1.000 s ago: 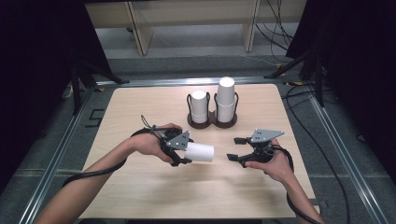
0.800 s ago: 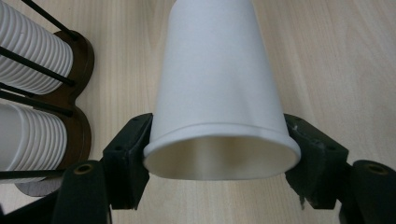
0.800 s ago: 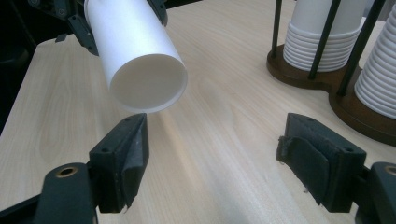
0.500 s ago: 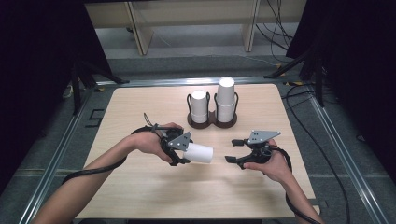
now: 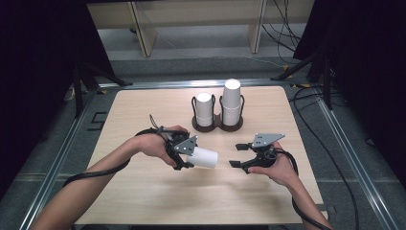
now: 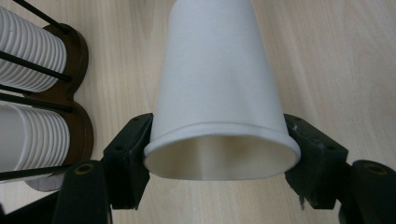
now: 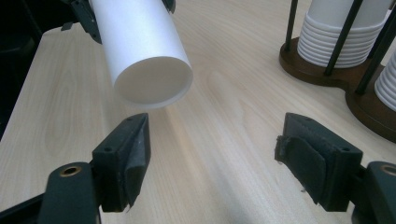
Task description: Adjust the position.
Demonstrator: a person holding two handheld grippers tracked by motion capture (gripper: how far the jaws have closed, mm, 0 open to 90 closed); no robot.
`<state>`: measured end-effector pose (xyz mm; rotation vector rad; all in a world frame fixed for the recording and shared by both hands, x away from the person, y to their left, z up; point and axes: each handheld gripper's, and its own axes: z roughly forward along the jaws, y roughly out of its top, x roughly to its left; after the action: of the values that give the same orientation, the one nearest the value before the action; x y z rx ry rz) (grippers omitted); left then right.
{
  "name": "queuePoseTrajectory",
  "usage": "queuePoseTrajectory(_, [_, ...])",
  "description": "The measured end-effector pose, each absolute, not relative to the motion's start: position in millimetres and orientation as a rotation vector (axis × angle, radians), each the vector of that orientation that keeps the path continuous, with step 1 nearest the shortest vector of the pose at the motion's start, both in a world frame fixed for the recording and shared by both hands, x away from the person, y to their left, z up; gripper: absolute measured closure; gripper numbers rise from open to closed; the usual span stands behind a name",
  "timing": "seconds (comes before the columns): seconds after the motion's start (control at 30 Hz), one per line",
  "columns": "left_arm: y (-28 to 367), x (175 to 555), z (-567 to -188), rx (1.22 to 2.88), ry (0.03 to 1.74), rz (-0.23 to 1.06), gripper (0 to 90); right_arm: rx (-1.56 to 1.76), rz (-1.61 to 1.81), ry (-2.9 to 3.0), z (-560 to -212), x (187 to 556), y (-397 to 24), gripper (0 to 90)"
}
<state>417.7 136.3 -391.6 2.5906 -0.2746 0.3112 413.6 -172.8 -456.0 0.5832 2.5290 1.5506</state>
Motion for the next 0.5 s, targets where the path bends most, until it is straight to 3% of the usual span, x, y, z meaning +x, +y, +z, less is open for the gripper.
queuePoseTrajectory(0.5, [129.0, 418.7, -387.3, 2.657, -0.289, 0.315, 30.5, 0.558, 1.475, 2.593, -453.4, 412.3, -164.5, 23.5])
